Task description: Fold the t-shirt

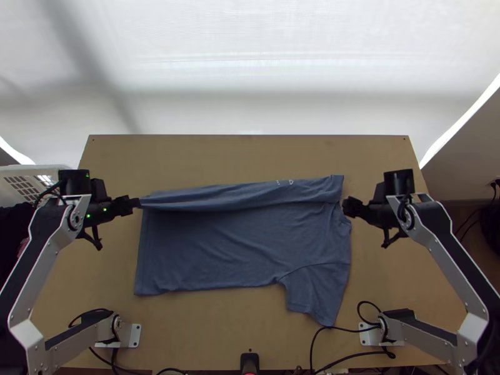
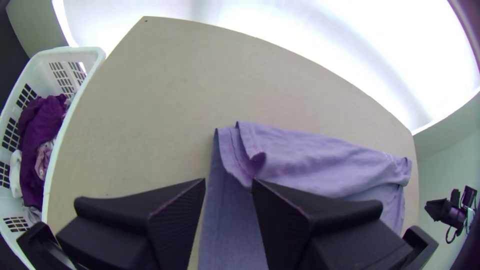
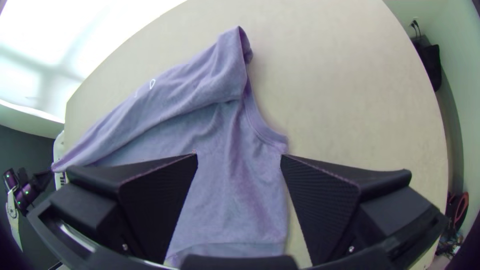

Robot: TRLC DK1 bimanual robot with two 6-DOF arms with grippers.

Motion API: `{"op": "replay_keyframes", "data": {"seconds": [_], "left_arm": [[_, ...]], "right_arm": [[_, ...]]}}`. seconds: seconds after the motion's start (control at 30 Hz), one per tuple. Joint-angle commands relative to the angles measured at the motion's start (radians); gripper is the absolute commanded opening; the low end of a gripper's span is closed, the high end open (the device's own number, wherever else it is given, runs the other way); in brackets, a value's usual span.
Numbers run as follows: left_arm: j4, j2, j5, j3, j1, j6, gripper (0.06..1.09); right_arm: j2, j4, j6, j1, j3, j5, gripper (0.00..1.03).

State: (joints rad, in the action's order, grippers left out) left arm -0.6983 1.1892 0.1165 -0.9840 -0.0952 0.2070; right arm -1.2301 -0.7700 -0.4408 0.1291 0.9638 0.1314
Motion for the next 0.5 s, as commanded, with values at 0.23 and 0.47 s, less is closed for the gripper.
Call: {"op": "replay_keyframes", "data": {"seconds": [0.23,0.47], "left_arm": [[0.060,0.003,0.006,0.146,-0.001,-0.035,0.59],[-0.087,-0.088,0.006,0.160,-0.003,-0.162,0.59]], "right_arm": [[0.107,-0.046,-0.003,0.009,-0.109,-0.001,0.87],[0.121,-0.149,0.001,0.037,-0.186,0.014,0.87]]}}
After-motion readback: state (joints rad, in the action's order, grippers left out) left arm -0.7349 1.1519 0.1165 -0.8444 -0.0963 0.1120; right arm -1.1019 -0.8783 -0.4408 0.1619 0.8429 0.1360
